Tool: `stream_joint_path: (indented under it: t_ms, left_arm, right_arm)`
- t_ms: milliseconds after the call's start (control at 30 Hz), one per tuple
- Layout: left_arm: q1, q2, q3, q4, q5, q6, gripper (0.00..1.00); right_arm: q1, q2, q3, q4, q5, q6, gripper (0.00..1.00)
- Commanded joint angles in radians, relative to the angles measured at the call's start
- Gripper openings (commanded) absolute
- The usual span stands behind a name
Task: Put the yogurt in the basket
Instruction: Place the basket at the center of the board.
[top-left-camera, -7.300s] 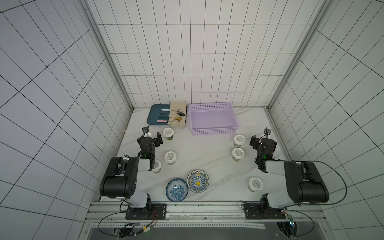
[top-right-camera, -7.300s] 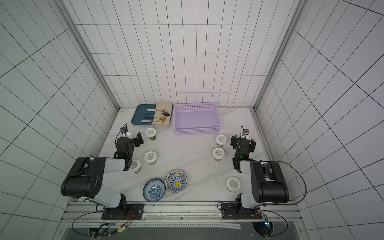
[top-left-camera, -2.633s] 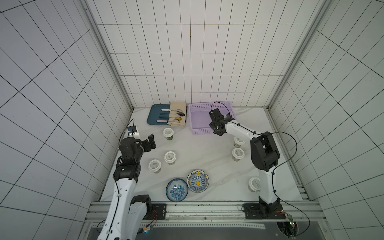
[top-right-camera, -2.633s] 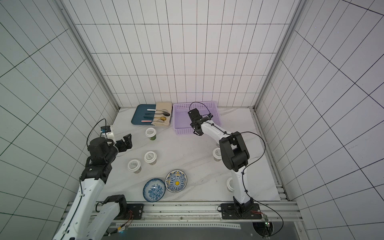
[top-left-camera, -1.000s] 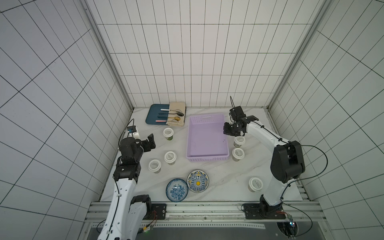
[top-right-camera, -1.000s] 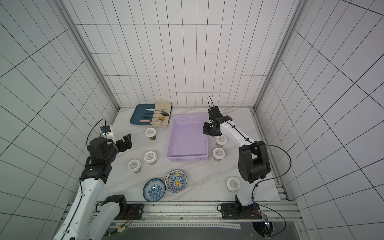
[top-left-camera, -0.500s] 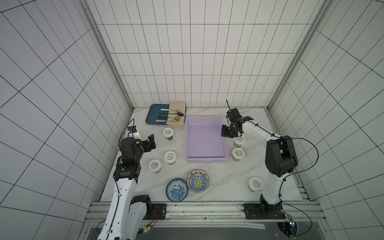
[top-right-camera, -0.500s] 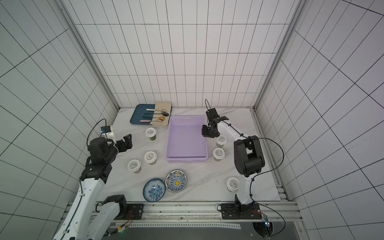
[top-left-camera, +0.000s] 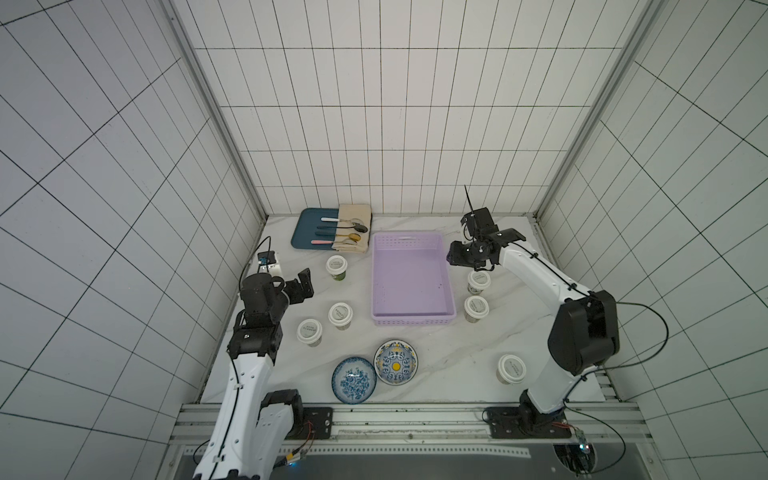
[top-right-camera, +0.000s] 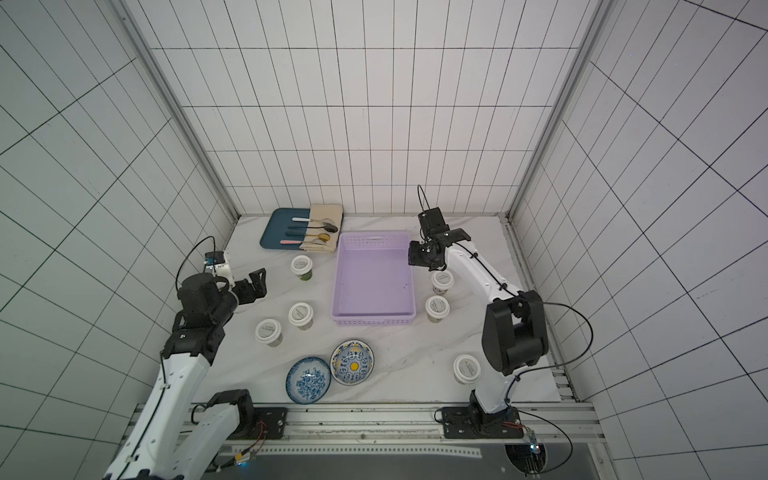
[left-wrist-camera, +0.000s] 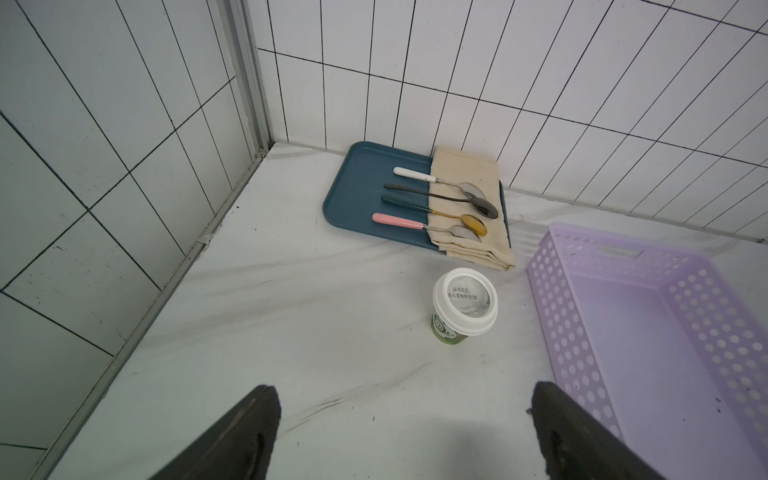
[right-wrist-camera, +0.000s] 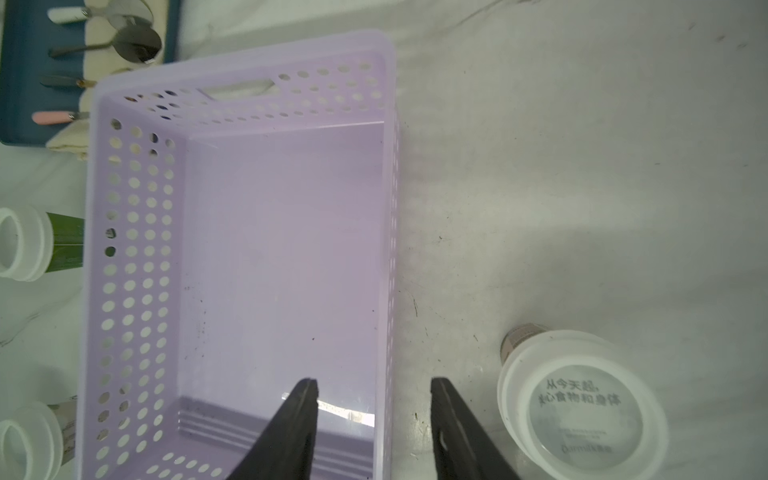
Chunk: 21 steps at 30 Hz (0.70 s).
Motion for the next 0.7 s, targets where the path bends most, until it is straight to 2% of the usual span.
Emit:
stream_joint_path:
  t_ms: [0, 133, 433, 667]
  left_arm:
    - [0.0, 0.006, 0.043, -0.014, 0.01, -0.002, 0.98]
    - [-0.003, 0.01, 0.039, 0.002, 0.022, 0.009, 0.98]
    - [-0.031, 0.083, 0.122, -0.067, -0.003, 0.04, 0.98]
    - [-0.048, 0.237, 0.254, -0.163, -0.013, 0.025, 0.98]
  right_arm:
    - [-0.006, -0.08, -0.031, -0.056, 0.071, -0.02, 0.51]
    - [-0.008, -0.18, -0.067, -0.06, 0.115, -0.045, 0.59]
    - [-0.028, -0.449, -0.209, -0.072, 0.333, -0.094, 0.86]
    - [-0.048, -0.649, -0.374, 0.014, 0.46, -0.165, 0.94]
